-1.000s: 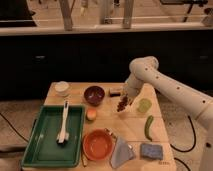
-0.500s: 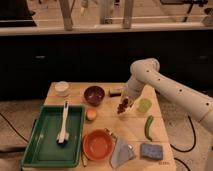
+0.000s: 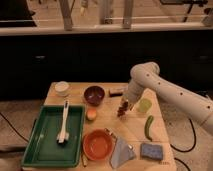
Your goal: Place grapes in table surface
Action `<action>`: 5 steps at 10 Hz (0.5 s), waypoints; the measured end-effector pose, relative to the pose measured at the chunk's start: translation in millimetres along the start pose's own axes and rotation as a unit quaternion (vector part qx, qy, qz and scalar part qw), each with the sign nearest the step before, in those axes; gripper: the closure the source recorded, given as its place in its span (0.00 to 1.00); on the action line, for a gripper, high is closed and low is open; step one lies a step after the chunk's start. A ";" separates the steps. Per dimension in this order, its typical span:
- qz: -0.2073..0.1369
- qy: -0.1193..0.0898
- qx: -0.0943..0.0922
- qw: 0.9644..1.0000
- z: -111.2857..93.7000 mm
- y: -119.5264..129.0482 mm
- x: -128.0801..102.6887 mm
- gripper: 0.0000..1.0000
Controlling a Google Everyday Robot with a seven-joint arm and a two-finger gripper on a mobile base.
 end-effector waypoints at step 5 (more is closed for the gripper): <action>0.015 -0.019 -0.007 1.000 34.4 13.6 -7.2 1.00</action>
